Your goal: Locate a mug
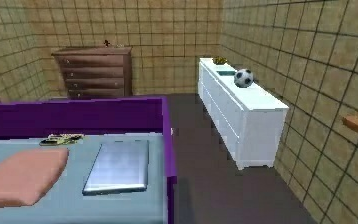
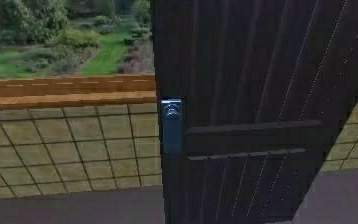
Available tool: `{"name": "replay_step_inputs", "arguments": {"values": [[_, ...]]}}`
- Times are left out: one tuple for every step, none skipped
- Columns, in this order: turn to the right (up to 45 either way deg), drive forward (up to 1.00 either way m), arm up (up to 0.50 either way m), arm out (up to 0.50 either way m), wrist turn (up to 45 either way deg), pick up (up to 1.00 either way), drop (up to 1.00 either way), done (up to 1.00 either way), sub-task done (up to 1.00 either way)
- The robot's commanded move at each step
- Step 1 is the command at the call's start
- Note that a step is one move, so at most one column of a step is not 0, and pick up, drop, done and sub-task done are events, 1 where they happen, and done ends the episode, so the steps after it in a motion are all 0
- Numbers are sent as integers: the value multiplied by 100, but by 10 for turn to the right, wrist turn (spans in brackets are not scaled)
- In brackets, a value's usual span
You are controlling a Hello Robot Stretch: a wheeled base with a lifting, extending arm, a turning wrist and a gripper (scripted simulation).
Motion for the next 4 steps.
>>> {"name": "replay_step_inputs", "arguments": {"values": [[360,0,0,0,0,0,0,0,0],[0,60,0,0,0,0,0,0,0],[-390,0,0,0,0,0,0,0,0],[0,100,0,0,0,0,0,0,0]]}}
